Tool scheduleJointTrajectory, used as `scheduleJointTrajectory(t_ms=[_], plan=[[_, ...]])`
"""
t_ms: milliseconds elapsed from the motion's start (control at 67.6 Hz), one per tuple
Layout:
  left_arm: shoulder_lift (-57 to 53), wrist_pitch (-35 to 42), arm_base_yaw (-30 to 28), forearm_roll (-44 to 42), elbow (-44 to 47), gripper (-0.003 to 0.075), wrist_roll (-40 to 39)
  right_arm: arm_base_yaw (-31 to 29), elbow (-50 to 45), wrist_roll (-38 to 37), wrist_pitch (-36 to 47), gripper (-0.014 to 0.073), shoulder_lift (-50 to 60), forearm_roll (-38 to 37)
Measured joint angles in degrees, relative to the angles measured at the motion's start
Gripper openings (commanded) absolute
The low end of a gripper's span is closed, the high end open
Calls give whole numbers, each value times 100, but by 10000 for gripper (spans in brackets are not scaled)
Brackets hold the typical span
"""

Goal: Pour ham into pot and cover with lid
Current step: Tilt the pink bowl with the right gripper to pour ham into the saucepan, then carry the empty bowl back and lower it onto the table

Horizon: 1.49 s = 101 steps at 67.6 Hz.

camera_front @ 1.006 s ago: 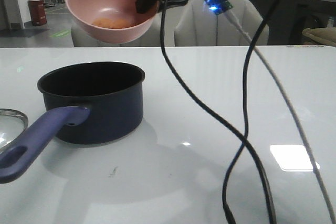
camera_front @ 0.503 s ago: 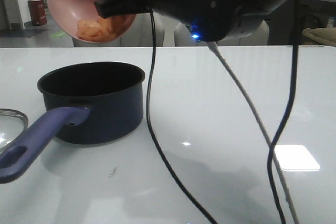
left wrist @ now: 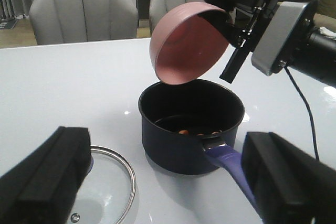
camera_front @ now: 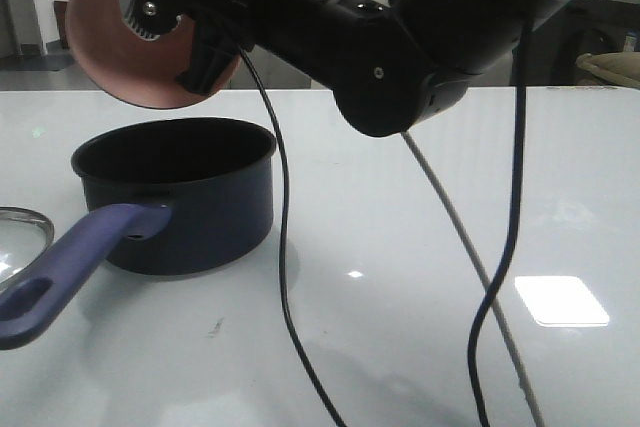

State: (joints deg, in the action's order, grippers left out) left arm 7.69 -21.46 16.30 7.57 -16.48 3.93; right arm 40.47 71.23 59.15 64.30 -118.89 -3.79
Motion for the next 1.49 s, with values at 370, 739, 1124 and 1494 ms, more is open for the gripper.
scheduleJointTrajectory(t_ms=[370,739,1124,1494], plan=[[0,0,0,0,0,617,0,0,0,-4882,-1120,144,243,1561],[0,0,0,0,0,617,0,-237,0,-5503,-5199,144,1496,1655],[0,0,0,0,0,617,0,-1718,0,-5530,-8561,144,2223,1644],[0,0,0,0,10,617,0,-2287,0,-5532,-9948,148,1679,1619]])
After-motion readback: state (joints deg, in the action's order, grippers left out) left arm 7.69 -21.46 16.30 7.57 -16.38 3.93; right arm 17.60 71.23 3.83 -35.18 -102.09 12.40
